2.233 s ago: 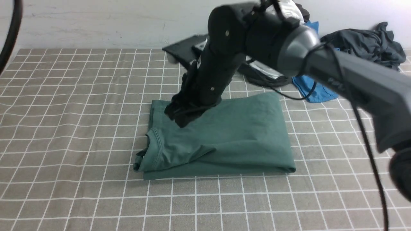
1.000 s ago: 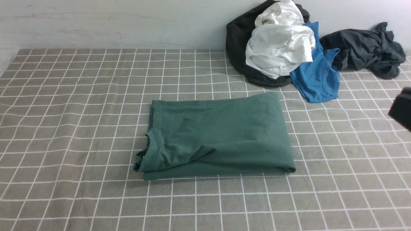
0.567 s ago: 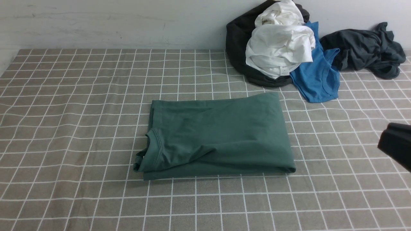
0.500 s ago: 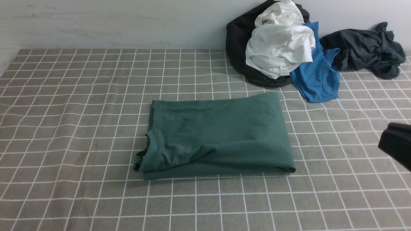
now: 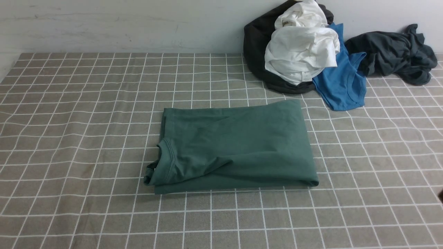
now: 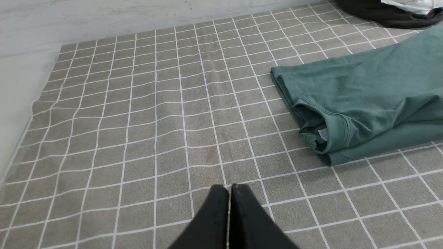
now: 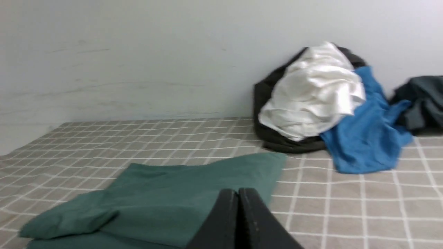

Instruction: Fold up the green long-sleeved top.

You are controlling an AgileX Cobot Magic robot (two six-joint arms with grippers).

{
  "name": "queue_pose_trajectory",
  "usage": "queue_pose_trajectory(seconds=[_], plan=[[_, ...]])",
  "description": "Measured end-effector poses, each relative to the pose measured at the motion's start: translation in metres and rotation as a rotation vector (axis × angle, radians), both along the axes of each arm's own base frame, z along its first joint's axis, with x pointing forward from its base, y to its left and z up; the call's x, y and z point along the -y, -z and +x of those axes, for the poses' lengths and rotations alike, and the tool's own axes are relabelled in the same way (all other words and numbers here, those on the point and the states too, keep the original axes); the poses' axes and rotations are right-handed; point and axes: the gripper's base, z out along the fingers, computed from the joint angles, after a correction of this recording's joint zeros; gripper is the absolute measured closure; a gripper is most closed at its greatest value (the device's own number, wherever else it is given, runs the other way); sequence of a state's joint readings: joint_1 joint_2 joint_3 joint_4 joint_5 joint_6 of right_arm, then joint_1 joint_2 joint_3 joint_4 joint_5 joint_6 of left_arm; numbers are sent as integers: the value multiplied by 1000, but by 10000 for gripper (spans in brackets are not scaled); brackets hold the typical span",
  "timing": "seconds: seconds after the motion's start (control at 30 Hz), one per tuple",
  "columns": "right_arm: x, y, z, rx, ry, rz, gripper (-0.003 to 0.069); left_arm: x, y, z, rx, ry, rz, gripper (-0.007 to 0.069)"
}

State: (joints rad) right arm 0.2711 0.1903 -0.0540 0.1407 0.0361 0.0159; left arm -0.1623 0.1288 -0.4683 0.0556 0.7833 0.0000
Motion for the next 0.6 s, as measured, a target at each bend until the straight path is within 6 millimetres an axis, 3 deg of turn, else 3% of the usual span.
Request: queue_pose_trajectory(seconds=[0.1,0.3,0.6], plan=[[10,20,-7,-14,122,2,673,0,0,0,0,0,0,632],[22,32,-13,-66,306,2,673,0,0,0,0,0,0,632],[24,42,-15,-179,335,-54,673,0,0,0,-1,0,0,632]])
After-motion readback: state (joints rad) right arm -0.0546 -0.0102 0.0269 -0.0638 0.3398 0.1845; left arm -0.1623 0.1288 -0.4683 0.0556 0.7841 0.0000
